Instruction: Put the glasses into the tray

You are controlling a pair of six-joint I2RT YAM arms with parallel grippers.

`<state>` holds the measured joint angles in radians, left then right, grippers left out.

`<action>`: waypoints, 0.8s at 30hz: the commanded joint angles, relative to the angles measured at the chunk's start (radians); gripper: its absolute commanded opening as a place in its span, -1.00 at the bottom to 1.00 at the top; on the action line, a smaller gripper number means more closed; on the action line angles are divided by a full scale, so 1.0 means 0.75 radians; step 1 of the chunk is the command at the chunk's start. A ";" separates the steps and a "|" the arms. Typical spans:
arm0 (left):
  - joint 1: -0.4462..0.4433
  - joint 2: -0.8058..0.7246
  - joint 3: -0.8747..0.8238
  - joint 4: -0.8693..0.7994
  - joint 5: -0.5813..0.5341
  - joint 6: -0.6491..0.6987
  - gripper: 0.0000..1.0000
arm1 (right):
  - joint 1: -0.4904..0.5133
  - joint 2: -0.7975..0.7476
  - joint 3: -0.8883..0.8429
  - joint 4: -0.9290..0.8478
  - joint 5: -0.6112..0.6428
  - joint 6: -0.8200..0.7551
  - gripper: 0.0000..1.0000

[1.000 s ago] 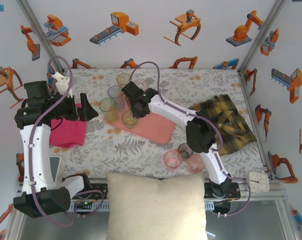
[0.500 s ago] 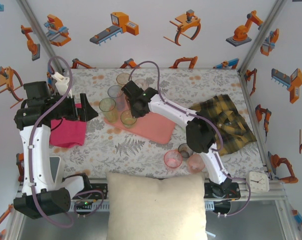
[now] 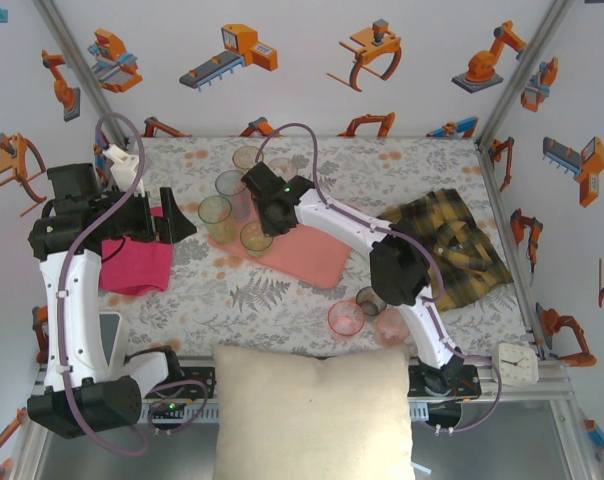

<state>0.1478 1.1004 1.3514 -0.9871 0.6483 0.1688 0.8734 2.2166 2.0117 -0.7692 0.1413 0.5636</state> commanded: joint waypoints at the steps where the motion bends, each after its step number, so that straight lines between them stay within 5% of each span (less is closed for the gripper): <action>1: 0.012 -0.027 -0.014 0.013 0.030 -0.019 0.94 | 0.010 0.018 0.057 0.003 -0.015 0.005 -0.71; 11: 0.020 -0.040 -0.014 0.011 0.033 -0.024 0.94 | 0.011 0.011 0.061 0.004 -0.033 0.006 -0.46; 24: 0.023 -0.044 -0.009 0.011 0.041 -0.023 0.94 | 0.019 -0.108 -0.001 -0.008 0.005 0.002 -0.36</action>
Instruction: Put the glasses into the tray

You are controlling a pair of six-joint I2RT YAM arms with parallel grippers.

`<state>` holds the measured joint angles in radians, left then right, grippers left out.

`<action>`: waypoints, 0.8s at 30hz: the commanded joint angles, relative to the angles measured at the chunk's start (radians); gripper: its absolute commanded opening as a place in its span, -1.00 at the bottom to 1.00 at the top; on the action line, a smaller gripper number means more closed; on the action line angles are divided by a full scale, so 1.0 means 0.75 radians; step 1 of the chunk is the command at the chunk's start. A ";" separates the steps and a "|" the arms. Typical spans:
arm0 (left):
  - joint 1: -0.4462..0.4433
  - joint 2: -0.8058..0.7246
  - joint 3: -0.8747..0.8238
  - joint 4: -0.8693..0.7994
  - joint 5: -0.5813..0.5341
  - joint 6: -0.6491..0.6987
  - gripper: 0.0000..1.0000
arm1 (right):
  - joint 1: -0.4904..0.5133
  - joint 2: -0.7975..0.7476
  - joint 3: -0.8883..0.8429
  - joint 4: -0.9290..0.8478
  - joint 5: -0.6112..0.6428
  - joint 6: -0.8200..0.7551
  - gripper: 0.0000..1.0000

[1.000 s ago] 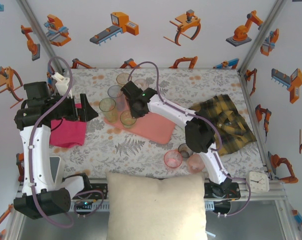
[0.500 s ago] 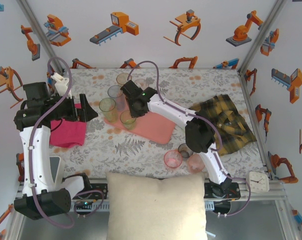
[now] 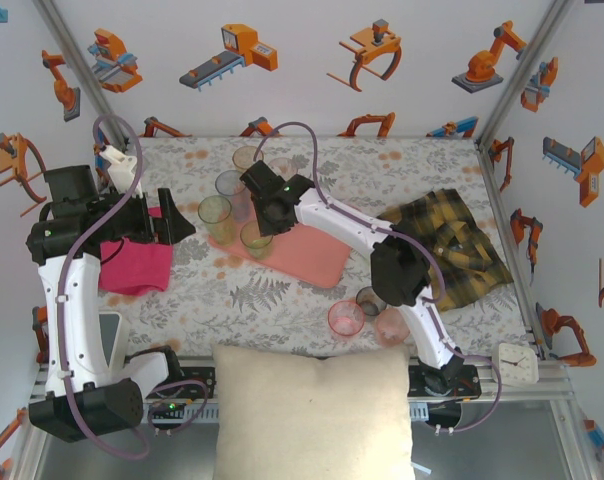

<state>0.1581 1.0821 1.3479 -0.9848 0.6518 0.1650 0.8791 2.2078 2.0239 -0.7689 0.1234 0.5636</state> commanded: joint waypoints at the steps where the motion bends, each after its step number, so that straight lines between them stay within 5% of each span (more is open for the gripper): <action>1: 0.010 -0.020 -0.004 0.008 0.036 -0.019 0.94 | 0.014 -0.108 -0.024 -0.008 0.032 0.001 -0.36; 16: 0.013 -0.010 0.008 0.003 0.032 -0.013 0.94 | 0.018 -0.395 -0.205 -0.036 0.147 -0.009 -0.36; 24: 0.010 0.016 0.020 0.002 0.048 -0.015 0.94 | -0.010 -0.729 -0.533 -0.186 0.282 0.070 -0.35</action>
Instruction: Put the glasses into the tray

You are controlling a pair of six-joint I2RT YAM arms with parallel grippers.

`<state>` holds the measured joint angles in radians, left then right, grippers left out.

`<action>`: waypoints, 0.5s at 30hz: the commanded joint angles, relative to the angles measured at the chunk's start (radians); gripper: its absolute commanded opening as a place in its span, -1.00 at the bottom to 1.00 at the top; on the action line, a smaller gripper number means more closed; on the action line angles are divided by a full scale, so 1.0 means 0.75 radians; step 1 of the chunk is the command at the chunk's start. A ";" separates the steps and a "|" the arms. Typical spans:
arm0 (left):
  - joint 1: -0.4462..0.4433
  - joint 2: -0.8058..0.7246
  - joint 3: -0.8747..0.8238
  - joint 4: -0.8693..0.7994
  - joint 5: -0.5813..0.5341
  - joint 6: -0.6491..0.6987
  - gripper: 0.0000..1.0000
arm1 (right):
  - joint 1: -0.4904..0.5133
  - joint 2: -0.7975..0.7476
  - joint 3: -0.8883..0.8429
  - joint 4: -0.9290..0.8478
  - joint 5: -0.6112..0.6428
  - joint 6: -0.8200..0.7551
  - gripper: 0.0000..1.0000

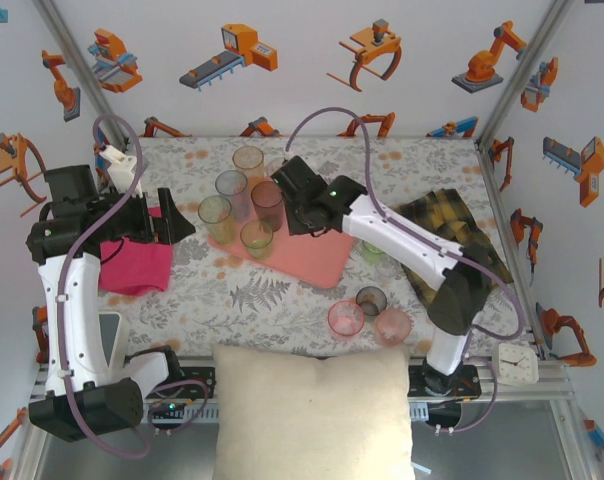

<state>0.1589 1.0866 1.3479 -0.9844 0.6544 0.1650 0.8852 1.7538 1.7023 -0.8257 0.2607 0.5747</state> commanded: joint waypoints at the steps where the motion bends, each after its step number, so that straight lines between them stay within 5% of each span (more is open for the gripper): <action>1: 0.009 0.016 0.021 0.001 0.045 -0.015 0.94 | -0.024 -0.169 -0.158 -0.126 0.111 0.084 -0.35; 15: -0.009 0.096 0.048 0.000 0.060 -0.021 0.94 | -0.095 -0.960 -0.828 -0.580 0.272 0.576 -0.25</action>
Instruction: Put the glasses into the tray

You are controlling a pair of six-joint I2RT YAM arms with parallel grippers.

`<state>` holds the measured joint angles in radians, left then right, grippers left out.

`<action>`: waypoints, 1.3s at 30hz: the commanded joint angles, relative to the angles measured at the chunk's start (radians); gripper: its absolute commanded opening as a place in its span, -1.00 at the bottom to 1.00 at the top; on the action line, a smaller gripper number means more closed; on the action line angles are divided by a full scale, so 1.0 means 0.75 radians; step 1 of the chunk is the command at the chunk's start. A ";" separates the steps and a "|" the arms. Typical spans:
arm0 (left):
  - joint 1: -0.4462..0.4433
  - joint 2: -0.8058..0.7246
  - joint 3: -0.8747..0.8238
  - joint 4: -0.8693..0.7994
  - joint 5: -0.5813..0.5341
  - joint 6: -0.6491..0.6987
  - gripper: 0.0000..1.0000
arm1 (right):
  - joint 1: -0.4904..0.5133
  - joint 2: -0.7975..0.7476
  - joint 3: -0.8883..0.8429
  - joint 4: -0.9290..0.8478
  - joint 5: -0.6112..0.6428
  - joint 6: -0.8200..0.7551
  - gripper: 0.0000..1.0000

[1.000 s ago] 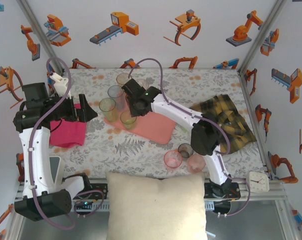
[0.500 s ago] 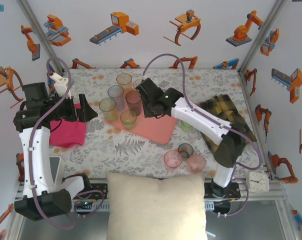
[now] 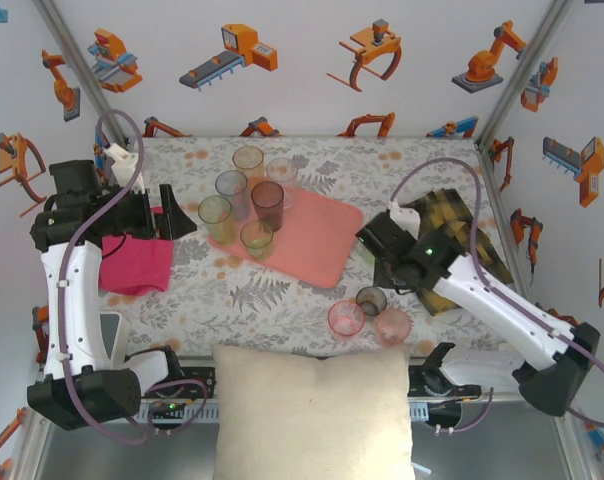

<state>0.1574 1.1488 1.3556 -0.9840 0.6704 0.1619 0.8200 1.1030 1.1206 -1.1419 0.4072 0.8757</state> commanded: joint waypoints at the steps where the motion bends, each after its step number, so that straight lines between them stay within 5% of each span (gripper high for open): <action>1: -0.010 0.017 0.038 -0.001 0.038 -0.017 0.94 | -0.009 -0.134 -0.079 -0.188 0.079 0.213 -0.23; 17: -0.032 0.040 0.033 0.010 0.041 -0.021 0.94 | -0.009 -0.436 -0.347 -0.259 -0.068 0.427 -0.19; 39: -0.036 0.025 0.021 0.022 0.039 -0.021 0.94 | -0.009 -0.376 -0.496 -0.132 -0.146 0.430 -0.32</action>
<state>0.1371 1.1786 1.3613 -0.9798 0.6743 0.1577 0.8154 0.8085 0.7666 -1.2499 0.2874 1.1816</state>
